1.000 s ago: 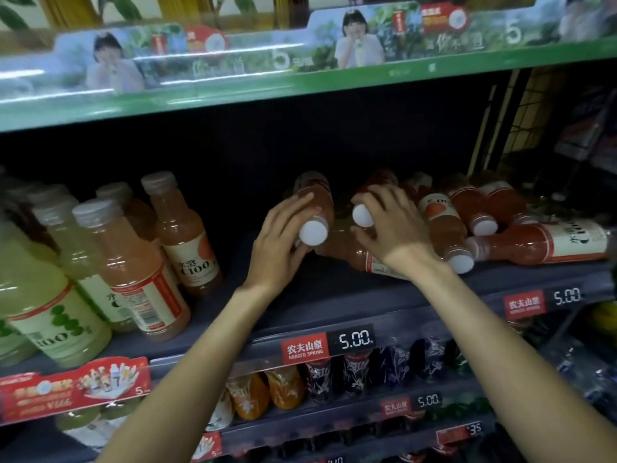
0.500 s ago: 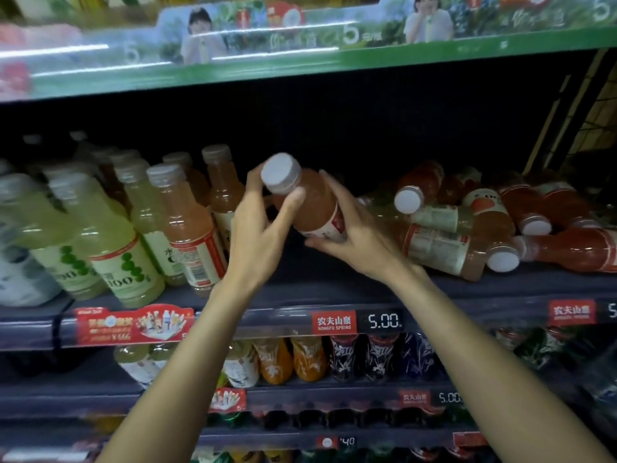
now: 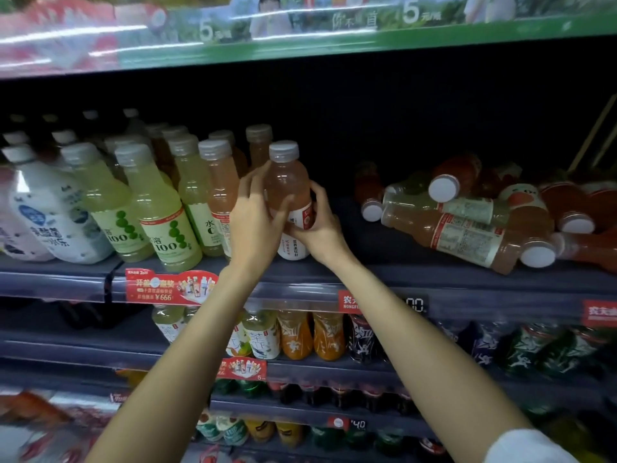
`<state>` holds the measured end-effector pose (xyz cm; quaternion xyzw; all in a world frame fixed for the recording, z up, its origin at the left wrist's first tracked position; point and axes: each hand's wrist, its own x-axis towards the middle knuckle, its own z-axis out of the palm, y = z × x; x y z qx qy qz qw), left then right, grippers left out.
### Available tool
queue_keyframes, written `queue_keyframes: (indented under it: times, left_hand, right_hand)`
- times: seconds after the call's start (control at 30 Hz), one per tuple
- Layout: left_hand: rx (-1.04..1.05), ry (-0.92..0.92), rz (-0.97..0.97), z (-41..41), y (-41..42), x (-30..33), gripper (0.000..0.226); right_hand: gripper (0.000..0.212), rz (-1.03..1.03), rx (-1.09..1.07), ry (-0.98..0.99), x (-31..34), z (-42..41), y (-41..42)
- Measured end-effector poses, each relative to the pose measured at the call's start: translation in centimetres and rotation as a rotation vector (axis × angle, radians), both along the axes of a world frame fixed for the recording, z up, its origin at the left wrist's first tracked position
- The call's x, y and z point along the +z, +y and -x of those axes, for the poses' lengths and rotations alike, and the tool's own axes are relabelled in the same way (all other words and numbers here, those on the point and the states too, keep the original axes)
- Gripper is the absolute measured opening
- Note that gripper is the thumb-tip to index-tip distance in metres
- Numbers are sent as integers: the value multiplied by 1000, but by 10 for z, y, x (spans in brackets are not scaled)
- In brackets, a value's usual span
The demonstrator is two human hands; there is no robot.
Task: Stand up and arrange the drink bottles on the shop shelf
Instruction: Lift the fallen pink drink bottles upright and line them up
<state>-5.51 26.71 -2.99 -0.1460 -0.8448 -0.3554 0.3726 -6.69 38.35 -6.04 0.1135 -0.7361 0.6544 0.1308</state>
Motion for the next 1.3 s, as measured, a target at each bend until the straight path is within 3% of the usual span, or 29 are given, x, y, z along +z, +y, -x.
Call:
queue_keyframes:
  times: [0.13, 0.23, 0.4, 0.53, 0.57, 0.67, 0.73, 0.83, 0.93, 1.1, 1.23, 1.3]
  left_hand:
    - [64, 71, 8, 2, -4, -2, 51]
    - [209, 156, 81, 6, -3, -9, 45]
    - [289, 406, 221, 14, 2, -22, 32]
    - [241, 405, 362, 17, -3, -28, 59]
    - [234, 390, 399, 17, -4, -30, 66]
    - [220, 366, 417, 16, -8, -34, 73]
    - [218, 358, 420, 15, -8, -35, 74]
    - [224, 353, 421, 16, -8, -36, 74]
    - [206, 395, 390, 14, -6, -35, 60]
    - [185, 399, 388, 12, -7, -39, 54]
    - [200, 375, 403, 11, -3, -42, 57]
    - [190, 354, 406, 8, -1, -46, 58]
  right_hand:
    - [86, -129, 104, -55, 6, 2, 1]
    - [81, -451, 162, -13, 17, -1, 20]
    - [55, -924, 0, 200, 20, -3, 57]
    - [37, -1102, -347, 448, 4, 1, 80]
    - [38, -1213, -413, 420, 3, 4, 84]
    - [50, -1602, -530, 77, -1, 12, 88]
    - [56, -1722, -575, -46, -5, 14, 90]
    - [54, -1687, -521, 18, -9, 16, 87]
    - [51, -1612, -429, 74, -1, 4, 80]
    - [61, -1282, -195, 65, 18, -13, 91]
    - [82, -1585, -182, 185, 18, 6, 105]
    - [76, -1622, -122, 316, 11, 15, 104]
